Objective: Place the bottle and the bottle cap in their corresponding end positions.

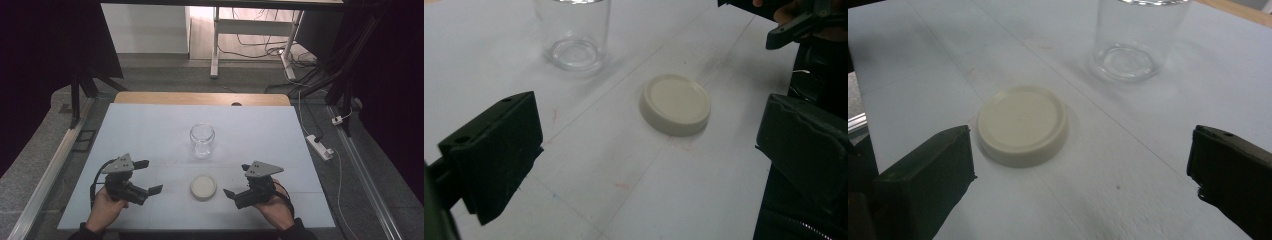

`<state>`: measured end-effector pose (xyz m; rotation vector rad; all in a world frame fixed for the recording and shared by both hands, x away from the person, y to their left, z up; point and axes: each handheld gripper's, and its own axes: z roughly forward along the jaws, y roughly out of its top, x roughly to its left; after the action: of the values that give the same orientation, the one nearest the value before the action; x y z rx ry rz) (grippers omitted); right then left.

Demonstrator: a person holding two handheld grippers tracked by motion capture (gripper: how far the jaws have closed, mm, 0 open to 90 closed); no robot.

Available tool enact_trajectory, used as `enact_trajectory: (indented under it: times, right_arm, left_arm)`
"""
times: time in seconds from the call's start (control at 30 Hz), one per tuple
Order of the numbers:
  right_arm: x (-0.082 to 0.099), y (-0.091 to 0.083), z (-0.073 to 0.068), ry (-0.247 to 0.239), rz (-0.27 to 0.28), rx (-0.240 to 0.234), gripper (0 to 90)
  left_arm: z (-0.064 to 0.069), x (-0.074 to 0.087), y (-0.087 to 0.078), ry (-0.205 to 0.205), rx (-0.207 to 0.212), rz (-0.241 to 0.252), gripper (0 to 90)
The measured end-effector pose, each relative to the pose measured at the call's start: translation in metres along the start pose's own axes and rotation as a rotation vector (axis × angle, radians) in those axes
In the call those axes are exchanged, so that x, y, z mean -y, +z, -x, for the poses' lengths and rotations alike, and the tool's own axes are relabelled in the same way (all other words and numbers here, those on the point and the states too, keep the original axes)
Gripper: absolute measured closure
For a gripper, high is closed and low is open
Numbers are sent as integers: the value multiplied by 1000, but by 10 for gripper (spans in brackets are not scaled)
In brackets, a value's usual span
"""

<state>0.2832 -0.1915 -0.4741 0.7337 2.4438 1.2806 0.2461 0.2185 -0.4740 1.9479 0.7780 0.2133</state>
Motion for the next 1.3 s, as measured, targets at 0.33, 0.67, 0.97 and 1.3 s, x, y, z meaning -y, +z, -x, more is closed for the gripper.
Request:
enact_trajectory:
  times: [0.33, 0.67, 0.97, 1.3]
  right_arm:
    - [19, -28, 9, 53, 14, 80, 0]
    - [46, -57, 17, 120, 4, 177, 0]
    - [72, -76, 24, 190, -13, 231, 0]
    - [84, -87, 25, 236, -24, 250, 0]
  left_arm:
    - [-3, 32, -31, -81, -84, 24, 0]
    - [-3, 62, -54, -147, -174, 13, 0]
    - [-5, 86, -66, -193, -243, -24, 0]
    - [-1, 98, -72, -201, -293, -73, 0]
